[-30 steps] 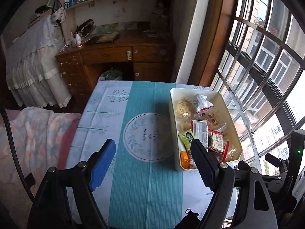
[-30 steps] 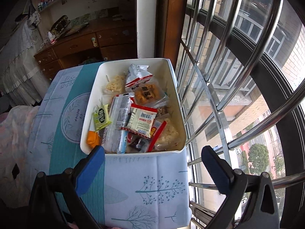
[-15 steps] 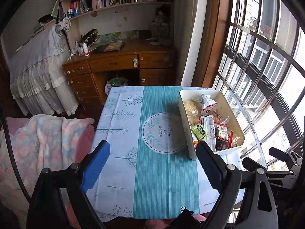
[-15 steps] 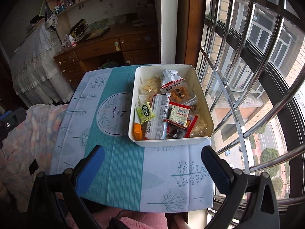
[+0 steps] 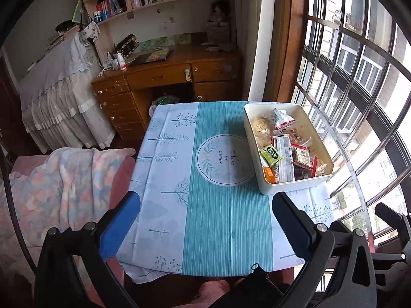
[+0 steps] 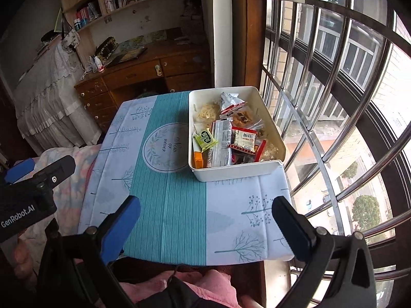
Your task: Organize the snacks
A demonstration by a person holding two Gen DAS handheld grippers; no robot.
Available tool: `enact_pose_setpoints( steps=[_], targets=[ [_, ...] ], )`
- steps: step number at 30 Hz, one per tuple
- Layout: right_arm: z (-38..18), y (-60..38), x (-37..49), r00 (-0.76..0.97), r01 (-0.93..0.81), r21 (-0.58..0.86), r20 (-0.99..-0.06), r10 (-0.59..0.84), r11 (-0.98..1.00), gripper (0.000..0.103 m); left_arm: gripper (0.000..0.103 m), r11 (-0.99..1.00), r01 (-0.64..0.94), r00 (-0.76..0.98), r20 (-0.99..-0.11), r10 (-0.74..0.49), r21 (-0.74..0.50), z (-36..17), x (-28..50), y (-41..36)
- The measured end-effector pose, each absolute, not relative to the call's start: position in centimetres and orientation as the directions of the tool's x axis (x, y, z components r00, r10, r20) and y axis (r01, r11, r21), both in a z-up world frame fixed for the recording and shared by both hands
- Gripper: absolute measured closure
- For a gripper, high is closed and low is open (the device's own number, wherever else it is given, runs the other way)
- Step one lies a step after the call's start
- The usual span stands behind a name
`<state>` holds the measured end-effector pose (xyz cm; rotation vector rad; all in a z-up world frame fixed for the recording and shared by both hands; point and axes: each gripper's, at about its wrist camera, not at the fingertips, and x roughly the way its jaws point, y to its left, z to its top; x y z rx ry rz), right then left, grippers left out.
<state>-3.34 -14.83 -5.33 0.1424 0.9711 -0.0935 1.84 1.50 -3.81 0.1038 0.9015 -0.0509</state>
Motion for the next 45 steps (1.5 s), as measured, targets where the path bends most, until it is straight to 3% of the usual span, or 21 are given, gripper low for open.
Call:
enact_pose_setpoints(
  steps=[45],
  targets=[
    [-5.9,-17.2,-3.3,0.578,0.095,0.029,-0.815,-0.031,0.995,0.000,0.001,0.995,0.052,0.586,-0.809,0.038,0.085,-5.3,1.2,-1.2]
  ],
)
